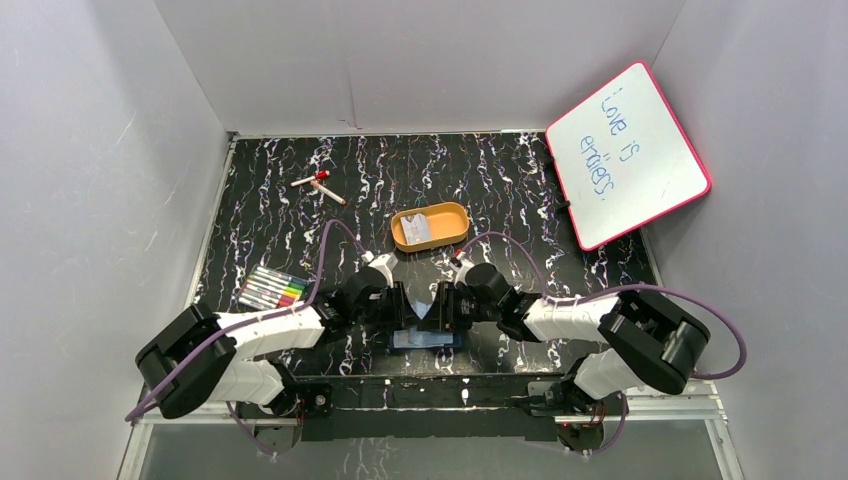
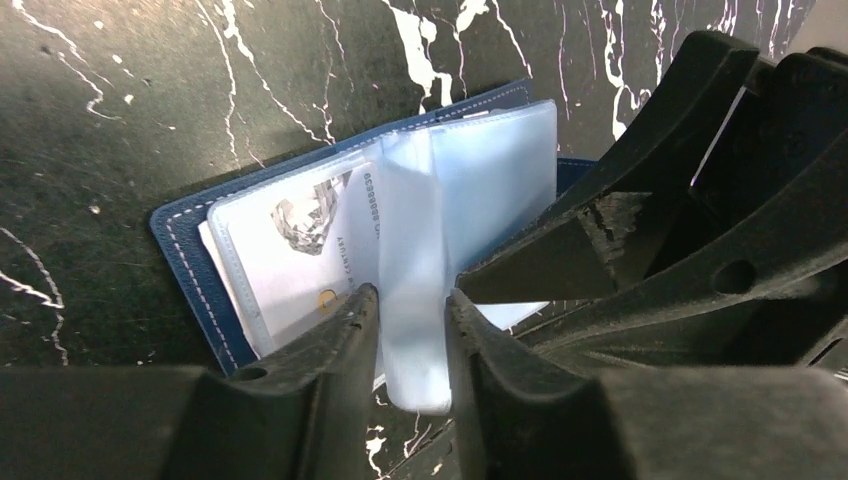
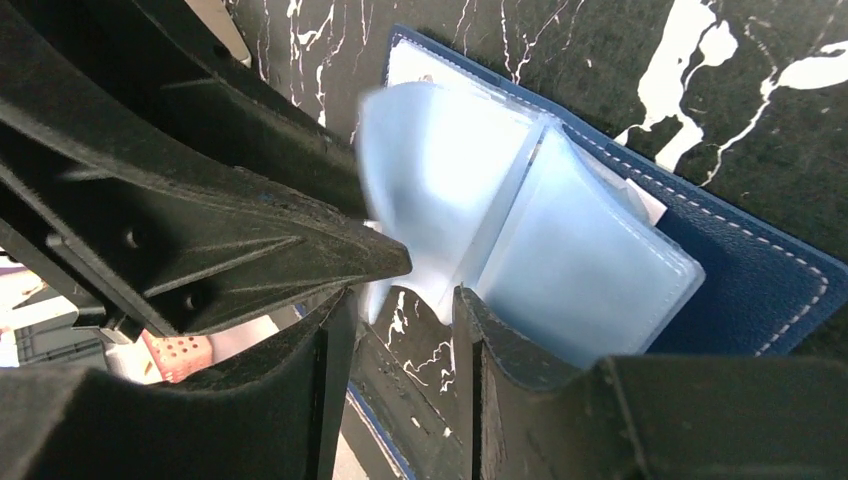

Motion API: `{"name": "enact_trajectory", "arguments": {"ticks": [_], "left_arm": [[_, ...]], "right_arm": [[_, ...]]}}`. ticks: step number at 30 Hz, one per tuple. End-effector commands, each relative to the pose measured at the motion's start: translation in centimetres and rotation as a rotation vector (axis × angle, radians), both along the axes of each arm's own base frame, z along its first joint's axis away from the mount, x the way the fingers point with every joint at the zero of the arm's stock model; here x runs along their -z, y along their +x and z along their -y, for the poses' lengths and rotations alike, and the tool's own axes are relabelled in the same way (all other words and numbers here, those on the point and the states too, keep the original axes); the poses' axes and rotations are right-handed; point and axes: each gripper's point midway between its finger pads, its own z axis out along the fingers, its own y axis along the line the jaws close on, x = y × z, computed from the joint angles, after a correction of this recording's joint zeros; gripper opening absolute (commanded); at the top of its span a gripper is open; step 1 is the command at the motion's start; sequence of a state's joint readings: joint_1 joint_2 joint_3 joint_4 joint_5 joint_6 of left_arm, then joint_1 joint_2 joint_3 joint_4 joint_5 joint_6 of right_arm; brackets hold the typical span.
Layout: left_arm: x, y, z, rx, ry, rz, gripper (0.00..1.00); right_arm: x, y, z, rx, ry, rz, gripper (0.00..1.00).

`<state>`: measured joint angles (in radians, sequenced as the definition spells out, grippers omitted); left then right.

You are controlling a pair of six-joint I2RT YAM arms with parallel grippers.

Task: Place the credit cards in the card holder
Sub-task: Turn over the card slot in the card holder.

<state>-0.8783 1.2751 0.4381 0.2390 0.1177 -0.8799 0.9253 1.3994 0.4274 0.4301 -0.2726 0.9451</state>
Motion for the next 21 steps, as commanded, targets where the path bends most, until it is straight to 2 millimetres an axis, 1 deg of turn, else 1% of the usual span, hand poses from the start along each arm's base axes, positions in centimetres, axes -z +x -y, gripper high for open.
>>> {"name": "enact_trajectory", "arguments": {"ticks": [1,2,4,10,14,21], "left_arm": [[-1.2,0.4,-0.2,-0.007,-0.024,0.042,0.35],[-1.2,0.4,-0.3,-0.010,-0.024,0.044,0.39],[-1.3,0.4,-0.5,-0.015,-0.023,0.048,0.43],[-1.8,0.5,-0.7,-0.025,-0.033,0.063,0.44],[-2.2,0.6,-0.6,-0.025,-0.049,0.070,0.41],[-2.4,0.7,0.0,-0.017,-0.068,0.064,0.33]], "right_arm": [[-2.1,0.6,-1.5,-0.021,0.087,0.038,0.49],[-2.1,0.5,-1.4,-0.021,0.087,0.038,0.49],[-2.2,0.6,-1.4,-0.016,0.092,0.043,0.49],[-2.6,0.7,-1.3,-0.012,0.105,0.058,0.48],[-2.6,0.8,-1.0,-0.001,0.095,0.070,0.47],[-3.2,1.0,-1.1,-0.028,0.073,0.112,0.49]]}}
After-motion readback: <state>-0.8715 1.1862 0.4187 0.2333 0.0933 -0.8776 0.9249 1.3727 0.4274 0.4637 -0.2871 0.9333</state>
